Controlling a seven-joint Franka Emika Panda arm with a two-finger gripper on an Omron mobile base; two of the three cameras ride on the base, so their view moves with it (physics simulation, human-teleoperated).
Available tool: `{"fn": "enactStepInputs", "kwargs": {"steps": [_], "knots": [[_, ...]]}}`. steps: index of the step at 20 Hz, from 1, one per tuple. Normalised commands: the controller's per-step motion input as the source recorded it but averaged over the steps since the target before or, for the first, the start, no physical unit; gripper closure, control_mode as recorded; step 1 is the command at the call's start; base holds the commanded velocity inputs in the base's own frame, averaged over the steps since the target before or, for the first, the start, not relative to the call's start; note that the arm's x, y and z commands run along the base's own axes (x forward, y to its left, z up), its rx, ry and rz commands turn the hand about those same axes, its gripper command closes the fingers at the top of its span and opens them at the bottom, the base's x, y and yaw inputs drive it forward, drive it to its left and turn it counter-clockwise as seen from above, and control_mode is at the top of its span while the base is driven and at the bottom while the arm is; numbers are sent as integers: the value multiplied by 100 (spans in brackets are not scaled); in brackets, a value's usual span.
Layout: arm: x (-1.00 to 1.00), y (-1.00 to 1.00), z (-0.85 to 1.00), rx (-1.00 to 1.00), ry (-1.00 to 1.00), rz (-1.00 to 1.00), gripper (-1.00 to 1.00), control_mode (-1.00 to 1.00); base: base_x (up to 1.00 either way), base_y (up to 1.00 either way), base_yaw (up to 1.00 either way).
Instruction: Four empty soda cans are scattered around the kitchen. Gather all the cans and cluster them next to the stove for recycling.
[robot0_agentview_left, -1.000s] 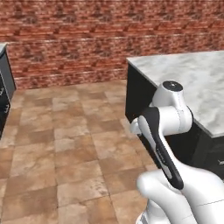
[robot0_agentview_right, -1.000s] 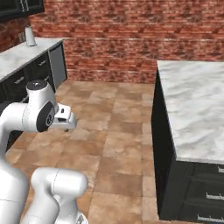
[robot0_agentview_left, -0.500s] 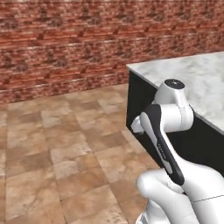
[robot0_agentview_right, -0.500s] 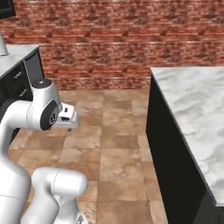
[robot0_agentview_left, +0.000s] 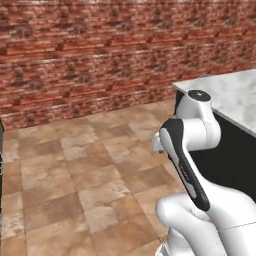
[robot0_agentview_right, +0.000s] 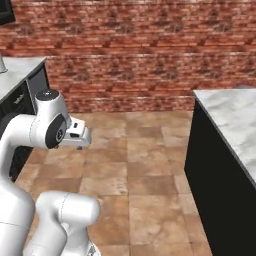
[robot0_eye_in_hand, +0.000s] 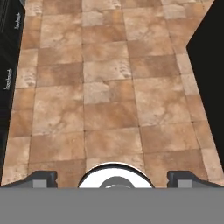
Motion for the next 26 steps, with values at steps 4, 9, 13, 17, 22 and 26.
{"fn": "enactStepInputs", "kwargs": {"steps": [4, 9, 13, 17, 22, 26], "knots": [[0, 0, 0, 0, 0, 0, -100, 100, 100, 18, -3], [0, 0, 0, 0, 0, 0, -100, 100, 100, 3, -6], [0, 0, 0, 0, 0, 0, -100, 100, 100, 11, -7], [0, 0, 0, 0, 0, 0, -100, 100, 100, 13, -8], [0, 0, 0, 0, 0, 0, -100, 100, 100, 10, -10], [0, 0, 0, 0, 0, 0, -100, 100, 100, 5, -14]]}}
